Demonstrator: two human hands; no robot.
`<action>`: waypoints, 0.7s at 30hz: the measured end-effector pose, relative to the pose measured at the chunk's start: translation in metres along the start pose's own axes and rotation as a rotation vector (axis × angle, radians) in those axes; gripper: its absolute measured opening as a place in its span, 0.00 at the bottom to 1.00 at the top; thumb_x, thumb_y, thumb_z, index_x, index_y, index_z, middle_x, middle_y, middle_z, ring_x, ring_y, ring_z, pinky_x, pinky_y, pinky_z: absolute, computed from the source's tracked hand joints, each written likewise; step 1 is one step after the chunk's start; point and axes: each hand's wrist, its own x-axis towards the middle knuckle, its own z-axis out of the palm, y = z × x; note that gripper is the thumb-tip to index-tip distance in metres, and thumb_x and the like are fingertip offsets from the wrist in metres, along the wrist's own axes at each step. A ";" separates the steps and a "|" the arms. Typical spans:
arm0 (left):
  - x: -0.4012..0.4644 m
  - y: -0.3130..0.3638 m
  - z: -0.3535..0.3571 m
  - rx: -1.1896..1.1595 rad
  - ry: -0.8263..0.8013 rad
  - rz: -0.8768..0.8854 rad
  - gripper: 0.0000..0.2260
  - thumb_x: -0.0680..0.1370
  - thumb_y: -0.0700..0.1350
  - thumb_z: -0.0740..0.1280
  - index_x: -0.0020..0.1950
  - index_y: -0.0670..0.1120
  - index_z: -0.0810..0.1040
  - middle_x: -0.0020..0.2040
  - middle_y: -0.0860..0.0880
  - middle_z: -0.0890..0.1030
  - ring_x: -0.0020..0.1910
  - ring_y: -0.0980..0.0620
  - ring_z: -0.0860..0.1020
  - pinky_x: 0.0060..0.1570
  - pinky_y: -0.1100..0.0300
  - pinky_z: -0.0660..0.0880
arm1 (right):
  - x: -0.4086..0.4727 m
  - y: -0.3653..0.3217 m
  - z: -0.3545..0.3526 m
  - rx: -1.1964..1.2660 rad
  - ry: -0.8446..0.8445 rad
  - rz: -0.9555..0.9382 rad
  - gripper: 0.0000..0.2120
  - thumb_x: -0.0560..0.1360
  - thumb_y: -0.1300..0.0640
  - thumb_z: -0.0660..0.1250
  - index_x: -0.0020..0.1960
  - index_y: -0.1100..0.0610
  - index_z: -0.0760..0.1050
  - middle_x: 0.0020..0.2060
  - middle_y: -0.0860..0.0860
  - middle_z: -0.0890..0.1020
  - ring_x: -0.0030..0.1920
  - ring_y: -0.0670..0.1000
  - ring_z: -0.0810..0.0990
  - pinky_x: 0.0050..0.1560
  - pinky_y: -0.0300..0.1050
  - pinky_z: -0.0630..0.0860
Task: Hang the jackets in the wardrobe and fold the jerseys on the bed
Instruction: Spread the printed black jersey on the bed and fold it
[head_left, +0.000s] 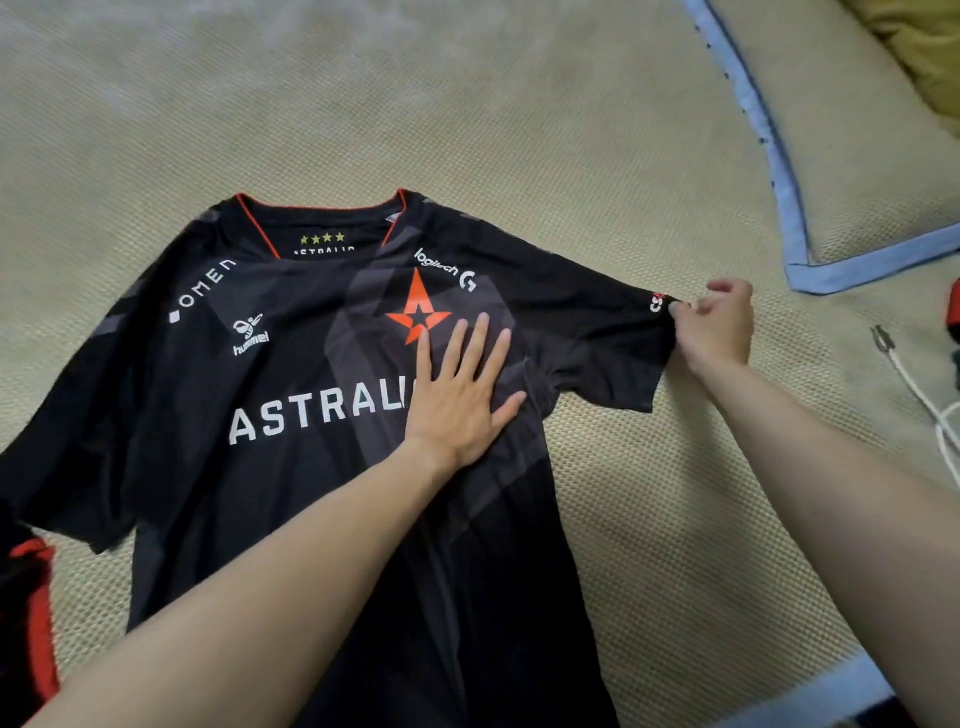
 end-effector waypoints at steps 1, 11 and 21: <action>-0.003 0.003 0.001 -0.009 0.001 0.001 0.35 0.80 0.68 0.43 0.84 0.53 0.48 0.84 0.47 0.48 0.83 0.44 0.49 0.78 0.34 0.42 | -0.013 -0.006 -0.002 -0.102 0.034 -0.132 0.17 0.75 0.57 0.70 0.62 0.55 0.71 0.57 0.54 0.78 0.55 0.54 0.78 0.61 0.52 0.75; -0.112 0.002 0.004 -0.064 -0.048 0.030 0.33 0.82 0.64 0.50 0.84 0.51 0.52 0.84 0.47 0.53 0.82 0.47 0.55 0.79 0.37 0.49 | -0.183 0.023 0.010 -0.245 -0.683 -0.250 0.11 0.74 0.45 0.74 0.41 0.52 0.78 0.33 0.45 0.81 0.36 0.46 0.79 0.40 0.44 0.73; -0.369 -0.097 -0.021 -0.558 -0.096 -1.086 0.32 0.73 0.53 0.76 0.71 0.43 0.69 0.67 0.41 0.72 0.67 0.38 0.73 0.66 0.41 0.72 | -0.254 0.072 -0.043 -0.450 -1.338 0.014 0.23 0.68 0.59 0.82 0.61 0.52 0.79 0.49 0.44 0.84 0.47 0.44 0.81 0.39 0.32 0.78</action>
